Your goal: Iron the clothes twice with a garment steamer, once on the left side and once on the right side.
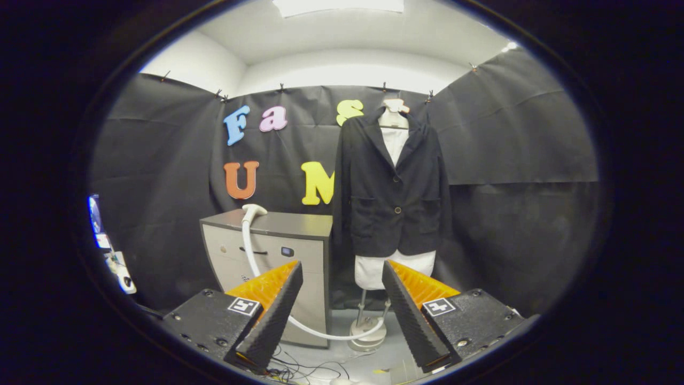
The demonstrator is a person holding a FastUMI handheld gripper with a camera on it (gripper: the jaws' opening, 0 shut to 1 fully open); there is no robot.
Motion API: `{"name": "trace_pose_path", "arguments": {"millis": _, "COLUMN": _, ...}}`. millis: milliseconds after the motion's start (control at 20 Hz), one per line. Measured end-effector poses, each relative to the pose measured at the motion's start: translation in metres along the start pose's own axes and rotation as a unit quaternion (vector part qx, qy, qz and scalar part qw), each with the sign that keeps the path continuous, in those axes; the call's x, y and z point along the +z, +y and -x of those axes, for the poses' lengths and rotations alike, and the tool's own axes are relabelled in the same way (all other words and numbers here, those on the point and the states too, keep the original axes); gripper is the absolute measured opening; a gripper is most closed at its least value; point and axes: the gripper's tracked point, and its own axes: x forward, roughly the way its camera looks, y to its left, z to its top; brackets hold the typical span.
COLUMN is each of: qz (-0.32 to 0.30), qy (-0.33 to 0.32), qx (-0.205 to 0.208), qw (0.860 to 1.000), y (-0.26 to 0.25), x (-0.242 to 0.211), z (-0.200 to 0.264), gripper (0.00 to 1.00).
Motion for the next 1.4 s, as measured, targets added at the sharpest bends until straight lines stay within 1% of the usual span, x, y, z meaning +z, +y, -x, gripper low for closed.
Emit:
{"name": "trace_pose_path", "arguments": {"millis": 350, "qz": 0.0, "qy": 0.012, "qx": -0.003, "qw": 1.0, "y": -0.002, "x": 0.0, "z": -0.004, "gripper": 0.96}}
{"name": "trace_pose_path", "arguments": {"millis": 450, "qz": -0.007, "qy": 0.023, "qx": 0.01, "qw": 1.0, "y": 0.008, "x": -0.003, "z": -0.01, "gripper": 0.96}}
{"name": "trace_pose_path", "arguments": {"millis": 600, "qz": 0.0, "qy": 0.022, "qx": 0.006, "qw": 1.0, "y": 0.012, "x": 0.002, "z": -0.02, "gripper": 0.96}}
{"name": "trace_pose_path", "arguments": {"millis": 800, "qz": 0.001, "qy": 0.022, "qx": 0.019, "qw": 1.0, "y": 0.031, "x": 0.01, "z": -0.04, "gripper": 0.96}}
{"name": "trace_pose_path", "arguments": {"millis": 950, "qz": 0.007, "qy": 0.021, "qx": 0.034, "qw": 0.999, "y": 0.048, "x": 0.026, "z": -0.06, "gripper": 0.96}}
{"name": "trace_pose_path", "arguments": {"millis": 1150, "qz": 0.017, "qy": 0.036, "qx": 0.07, "qw": 0.997, "y": 0.079, "x": 0.045, "z": -0.095, "gripper": 0.96}}
{"name": "trace_pose_path", "arguments": {"millis": 1300, "qz": 0.026, "qy": 0.042, "qx": 0.079, "qw": 0.996, "y": 0.106, "x": 0.059, "z": -0.133, "gripper": 0.96}}
{"name": "trace_pose_path", "arguments": {"millis": 1400, "qz": 0.022, "qy": 0.047, "qx": 0.105, "qw": 0.993, "y": 0.132, "x": 0.073, "z": -0.157, "gripper": 0.96}}
